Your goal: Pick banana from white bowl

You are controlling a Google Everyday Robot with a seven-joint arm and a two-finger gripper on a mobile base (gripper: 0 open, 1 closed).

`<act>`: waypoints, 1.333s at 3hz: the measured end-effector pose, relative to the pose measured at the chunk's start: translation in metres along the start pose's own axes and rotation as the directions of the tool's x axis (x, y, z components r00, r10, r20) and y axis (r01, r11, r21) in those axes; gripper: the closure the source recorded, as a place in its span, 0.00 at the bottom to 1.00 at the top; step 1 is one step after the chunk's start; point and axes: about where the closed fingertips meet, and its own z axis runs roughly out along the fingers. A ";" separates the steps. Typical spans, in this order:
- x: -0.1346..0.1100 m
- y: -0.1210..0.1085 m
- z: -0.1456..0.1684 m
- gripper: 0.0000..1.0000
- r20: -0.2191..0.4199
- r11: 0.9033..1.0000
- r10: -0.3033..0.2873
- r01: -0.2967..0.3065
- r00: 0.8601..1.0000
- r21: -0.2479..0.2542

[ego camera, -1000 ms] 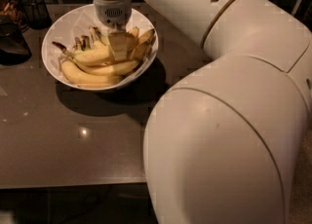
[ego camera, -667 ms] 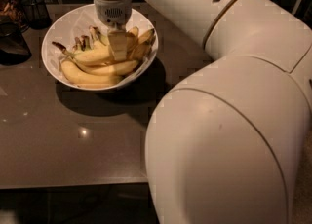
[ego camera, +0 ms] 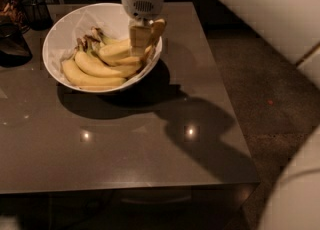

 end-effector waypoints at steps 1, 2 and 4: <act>0.021 0.020 -0.020 1.00 0.090 0.998 0.025 -0.030 0.996 0.056; 0.023 0.020 -0.026 1.00 0.109 0.996 0.031 -0.040 0.994 0.080; 0.012 0.054 -0.083 1.00 0.140 0.984 0.090 -0.110 0.986 0.142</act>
Offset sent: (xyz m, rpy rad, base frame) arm -0.0239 -0.0049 0.0304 0.0762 -0.0883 0.0287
